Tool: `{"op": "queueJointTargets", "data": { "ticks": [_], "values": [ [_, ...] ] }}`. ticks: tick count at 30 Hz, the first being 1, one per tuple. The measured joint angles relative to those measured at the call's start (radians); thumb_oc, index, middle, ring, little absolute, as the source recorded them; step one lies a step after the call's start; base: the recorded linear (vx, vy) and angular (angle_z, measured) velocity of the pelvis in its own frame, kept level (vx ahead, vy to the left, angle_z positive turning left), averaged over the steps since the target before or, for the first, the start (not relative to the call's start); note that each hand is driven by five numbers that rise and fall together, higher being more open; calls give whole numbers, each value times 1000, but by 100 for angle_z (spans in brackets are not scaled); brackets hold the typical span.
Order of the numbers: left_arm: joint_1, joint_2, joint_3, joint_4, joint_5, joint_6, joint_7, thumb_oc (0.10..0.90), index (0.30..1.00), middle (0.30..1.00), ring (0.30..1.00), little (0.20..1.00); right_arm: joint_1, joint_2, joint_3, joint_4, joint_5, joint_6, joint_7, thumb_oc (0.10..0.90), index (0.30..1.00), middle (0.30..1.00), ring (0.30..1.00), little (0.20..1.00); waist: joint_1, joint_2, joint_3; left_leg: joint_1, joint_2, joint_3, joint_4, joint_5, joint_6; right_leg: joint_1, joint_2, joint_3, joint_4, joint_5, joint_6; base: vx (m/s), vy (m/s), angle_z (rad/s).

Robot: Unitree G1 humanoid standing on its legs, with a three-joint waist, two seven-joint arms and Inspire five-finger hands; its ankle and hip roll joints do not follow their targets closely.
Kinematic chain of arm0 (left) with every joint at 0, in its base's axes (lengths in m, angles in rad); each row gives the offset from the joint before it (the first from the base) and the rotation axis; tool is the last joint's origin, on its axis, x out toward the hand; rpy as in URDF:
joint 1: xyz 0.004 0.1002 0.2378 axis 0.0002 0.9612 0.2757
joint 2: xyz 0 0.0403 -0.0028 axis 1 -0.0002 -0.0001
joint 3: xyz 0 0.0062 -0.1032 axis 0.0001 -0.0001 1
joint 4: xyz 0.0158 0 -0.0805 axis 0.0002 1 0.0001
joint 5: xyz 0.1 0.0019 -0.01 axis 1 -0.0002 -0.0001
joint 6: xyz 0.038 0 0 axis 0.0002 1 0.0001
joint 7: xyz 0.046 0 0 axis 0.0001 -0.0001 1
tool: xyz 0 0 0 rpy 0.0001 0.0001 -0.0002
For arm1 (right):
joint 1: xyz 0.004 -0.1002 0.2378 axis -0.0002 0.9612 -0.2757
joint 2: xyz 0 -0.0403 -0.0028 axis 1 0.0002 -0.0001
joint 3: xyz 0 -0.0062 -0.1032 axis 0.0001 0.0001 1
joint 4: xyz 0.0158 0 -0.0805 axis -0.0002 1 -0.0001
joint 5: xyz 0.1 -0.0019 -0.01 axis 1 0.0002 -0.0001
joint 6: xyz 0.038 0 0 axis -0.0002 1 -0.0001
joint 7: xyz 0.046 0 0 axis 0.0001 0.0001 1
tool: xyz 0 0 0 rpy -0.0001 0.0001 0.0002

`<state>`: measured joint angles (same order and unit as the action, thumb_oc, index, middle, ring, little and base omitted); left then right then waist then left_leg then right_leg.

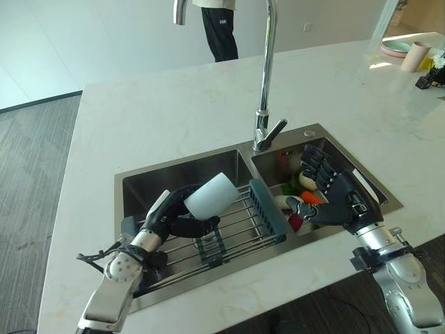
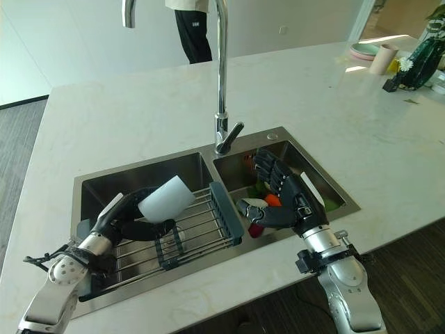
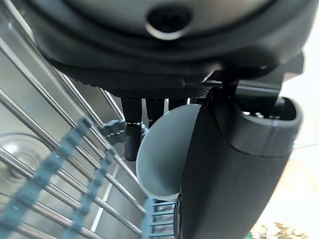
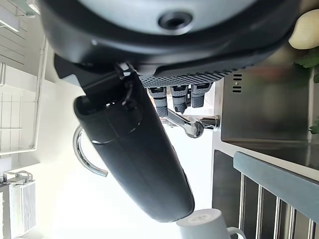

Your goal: Place the dishes in the dishwasher.

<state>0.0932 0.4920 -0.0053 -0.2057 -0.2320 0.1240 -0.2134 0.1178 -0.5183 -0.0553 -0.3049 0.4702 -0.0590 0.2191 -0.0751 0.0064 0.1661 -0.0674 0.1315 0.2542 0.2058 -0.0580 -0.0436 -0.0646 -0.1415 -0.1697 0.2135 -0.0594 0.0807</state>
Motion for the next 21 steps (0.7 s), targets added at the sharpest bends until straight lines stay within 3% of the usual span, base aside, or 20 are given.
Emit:
{"op": "queueJointTargets", "data": {
  "ticks": [6,14,21],
  "values": [
    [11,-8,12,-12,-126,-21,-39,400,300,300,300,300,1,2,-1,-2,0,0,-1,800,900,900,900,900,5,0,0,-3,-5,-12,0,1,1,3,-3,-7,5,-1,1,-8,-2,4],
    [20,-70,44,-46,-199,-166,-9,400,300,300,300,300,1,4,-2,-2,0,-4,0,800,900,900,900,900,26,0,0,-16,-7,-35,1,4,-1,3,-7,-31,14,-9,-2,-12,-47,7],
    [57,-84,60,-71,-236,-232,56,400,300,300,300,300,1,4,-1,-4,0,-11,-1,800,900,900,900,900,74,-3,-1,-38,-9,-86,-2,21,-5,2,-9,-75,45,-35,-10,-8,-126,25]
  ]
}}
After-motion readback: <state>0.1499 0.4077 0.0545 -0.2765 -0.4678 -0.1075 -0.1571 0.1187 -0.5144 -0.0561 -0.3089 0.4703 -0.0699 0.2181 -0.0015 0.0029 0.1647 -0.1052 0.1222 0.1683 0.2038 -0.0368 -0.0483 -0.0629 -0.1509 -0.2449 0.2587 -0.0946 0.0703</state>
